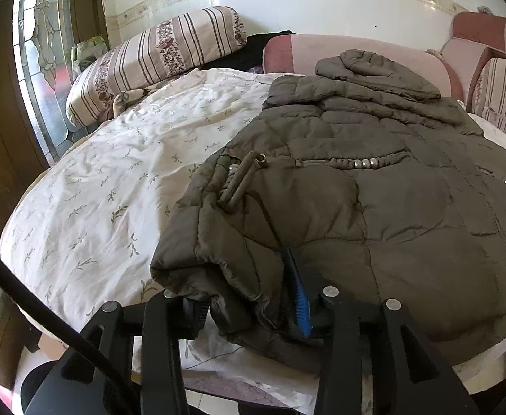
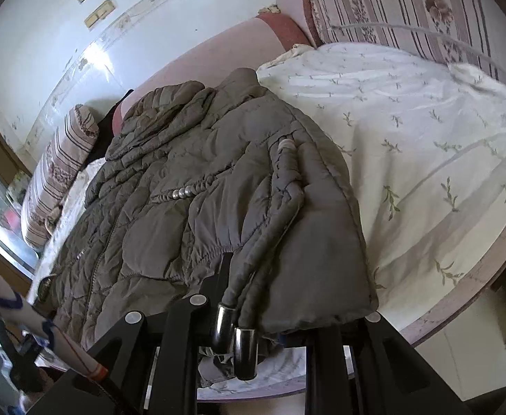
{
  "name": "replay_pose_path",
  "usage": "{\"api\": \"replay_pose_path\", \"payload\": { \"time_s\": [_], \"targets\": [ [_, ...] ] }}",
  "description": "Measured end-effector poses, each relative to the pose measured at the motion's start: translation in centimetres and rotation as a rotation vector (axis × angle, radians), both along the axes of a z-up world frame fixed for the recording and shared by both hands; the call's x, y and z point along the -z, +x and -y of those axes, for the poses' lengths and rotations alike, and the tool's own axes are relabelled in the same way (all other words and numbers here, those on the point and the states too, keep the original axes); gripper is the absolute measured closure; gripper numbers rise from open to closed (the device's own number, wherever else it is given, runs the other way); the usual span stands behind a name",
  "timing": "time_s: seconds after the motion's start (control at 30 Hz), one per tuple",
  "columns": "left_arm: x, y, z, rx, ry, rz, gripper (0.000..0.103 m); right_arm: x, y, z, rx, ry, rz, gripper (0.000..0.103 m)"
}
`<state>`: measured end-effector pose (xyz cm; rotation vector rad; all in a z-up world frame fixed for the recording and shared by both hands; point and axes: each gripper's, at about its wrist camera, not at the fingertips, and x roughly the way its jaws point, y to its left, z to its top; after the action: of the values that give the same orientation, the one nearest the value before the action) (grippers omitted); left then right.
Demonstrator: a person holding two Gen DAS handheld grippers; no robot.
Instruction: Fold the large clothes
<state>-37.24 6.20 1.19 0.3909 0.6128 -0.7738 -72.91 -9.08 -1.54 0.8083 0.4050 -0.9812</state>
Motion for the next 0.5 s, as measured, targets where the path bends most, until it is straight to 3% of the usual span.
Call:
{"api": "replay_pose_path", "payload": {
  "time_s": [0.13,0.5],
  "targets": [
    [0.0,0.1,-0.1,-0.003,-0.003,-0.001,0.062,-0.5,0.1,-0.3,-0.01,-0.031,-0.026,0.084],
    [-1.2,-0.7,-1.1,-0.009,-0.009,0.042,0.061,-2.6,-0.6,-1.4,-0.012,-0.08,0.022,0.087]
  ]
}}
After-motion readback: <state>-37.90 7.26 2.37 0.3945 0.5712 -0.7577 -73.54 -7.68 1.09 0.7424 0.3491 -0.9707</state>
